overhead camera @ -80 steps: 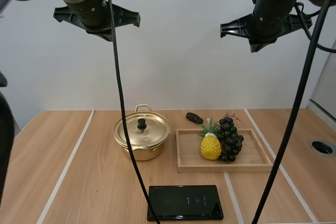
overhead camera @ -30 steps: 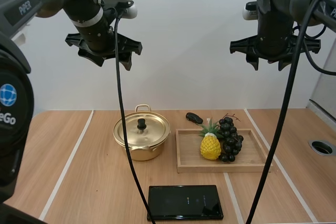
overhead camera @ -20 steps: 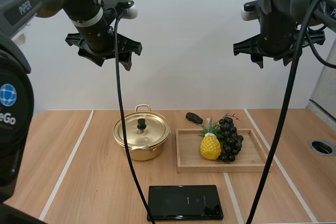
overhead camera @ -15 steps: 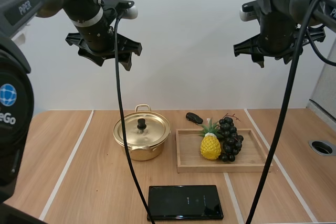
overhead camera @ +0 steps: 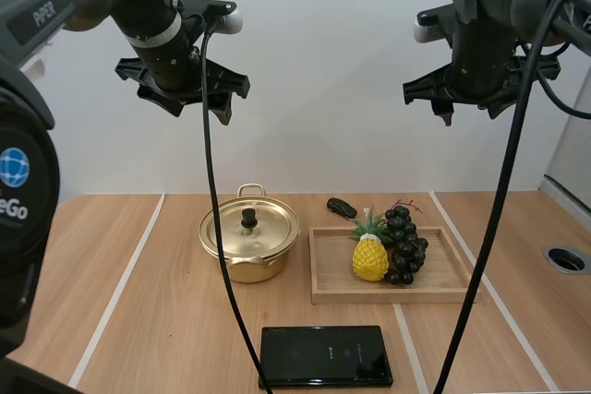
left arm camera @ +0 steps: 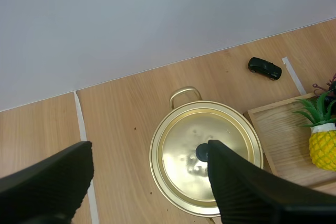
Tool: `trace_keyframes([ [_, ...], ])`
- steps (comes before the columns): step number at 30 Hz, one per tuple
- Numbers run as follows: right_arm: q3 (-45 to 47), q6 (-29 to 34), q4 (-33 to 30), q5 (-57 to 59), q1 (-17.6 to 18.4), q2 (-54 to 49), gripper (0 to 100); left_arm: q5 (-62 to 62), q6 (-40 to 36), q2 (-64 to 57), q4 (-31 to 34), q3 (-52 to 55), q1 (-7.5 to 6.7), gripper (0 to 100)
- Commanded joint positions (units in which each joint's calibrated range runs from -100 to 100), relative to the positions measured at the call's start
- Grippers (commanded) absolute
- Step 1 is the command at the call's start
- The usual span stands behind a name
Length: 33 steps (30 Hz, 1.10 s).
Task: Open the pot, put the grape inside, and close it
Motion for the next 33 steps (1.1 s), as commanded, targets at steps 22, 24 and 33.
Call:
trace_keyframes([
  [22, 0.2, -10.7, 13.9, 1.3, 0.0, -0.5, 100, 0.0, 7.1, 4.4, -9.8, 0.1, -0.07, 100],
  [24, 0.2, -10.8, 13.9, 1.3, 0.0, -0.5, 100, 0.0, 7.7, 5.3, -10.4, 0.1, -0.07, 100],
  [33, 0.2, -10.8, 13.6, 1.3, 0.0, -0.5, 100, 0.0, 12.6, 8.0, -12.7, 7.2, -0.07, 100],
])
